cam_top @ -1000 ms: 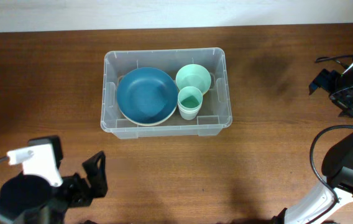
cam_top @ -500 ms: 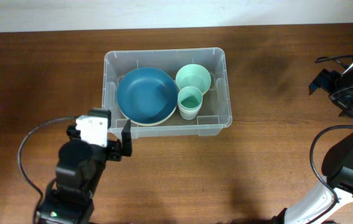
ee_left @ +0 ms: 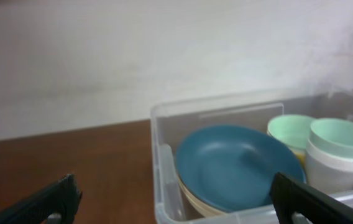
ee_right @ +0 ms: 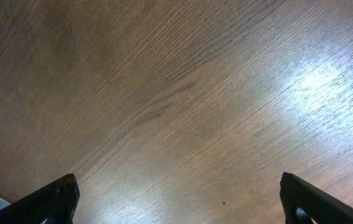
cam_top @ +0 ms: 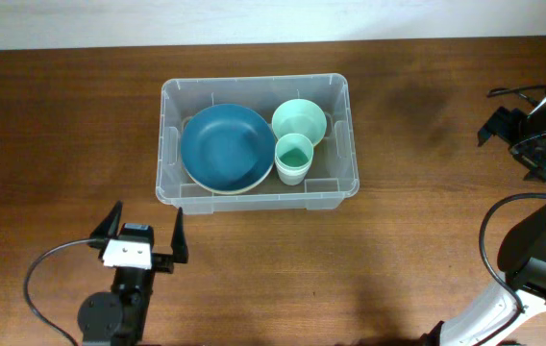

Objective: Pack container

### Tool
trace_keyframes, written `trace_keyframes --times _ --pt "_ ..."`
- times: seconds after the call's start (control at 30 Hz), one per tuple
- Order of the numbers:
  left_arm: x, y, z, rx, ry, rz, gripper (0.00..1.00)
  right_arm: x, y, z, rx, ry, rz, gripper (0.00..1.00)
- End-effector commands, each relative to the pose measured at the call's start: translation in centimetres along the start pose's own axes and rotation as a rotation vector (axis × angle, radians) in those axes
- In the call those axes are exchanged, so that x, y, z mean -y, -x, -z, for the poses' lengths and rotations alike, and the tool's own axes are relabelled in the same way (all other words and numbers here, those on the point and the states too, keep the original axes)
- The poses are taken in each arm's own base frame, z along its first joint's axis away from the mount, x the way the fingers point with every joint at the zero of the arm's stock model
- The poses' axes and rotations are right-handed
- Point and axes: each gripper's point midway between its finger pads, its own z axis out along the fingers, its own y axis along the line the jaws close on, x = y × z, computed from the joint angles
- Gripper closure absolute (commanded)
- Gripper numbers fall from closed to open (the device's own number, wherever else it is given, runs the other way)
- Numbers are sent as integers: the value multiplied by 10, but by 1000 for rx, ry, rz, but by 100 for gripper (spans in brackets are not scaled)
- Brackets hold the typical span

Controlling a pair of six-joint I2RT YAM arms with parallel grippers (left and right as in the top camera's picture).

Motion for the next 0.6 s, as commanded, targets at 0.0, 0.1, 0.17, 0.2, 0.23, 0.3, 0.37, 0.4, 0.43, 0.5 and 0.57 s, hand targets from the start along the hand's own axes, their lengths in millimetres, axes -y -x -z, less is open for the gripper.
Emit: trace_keyframes --times 0.0,0.1,0.17,0.2,0.23,0.3,0.37,0.4,0.43,0.5,0.57 --pt "-6 -2 6 38 24 -27 0 0 0 0 4 -8 -5 1" --pt "-5 -7 8 53 20 -65 0 0 0 0 4 -8 -5 1" --pt "2 -11 8 60 -13 -129 0 0 0 0 4 -8 -5 1" --pt "2 -13 8 61 -15 -137 0 0 0 0 4 -8 -5 1" --pt "2 -16 8 60 -13 -136 0 0 0 0 4 -8 -5 1" --pt "2 -22 7 57 -10 -136 0 0 0 0 4 -8 -5 1" --pt "2 -29 5 53 -10 -135 0 0 0 0 4 -8 -5 1" --pt "3 -34 5 47 -11 -134 0 0 0 0 4 -8 -5 1" --pt "3 -37 4 42 -12 -133 0 0 0 0 4 -8 -5 1" --pt "3 -41 4 26 -14 -131 0 0 0 0 4 -8 -5 1" --pt "2 -42 4 22 -6 -130 0 0 0 0 4 -8 -5 1"
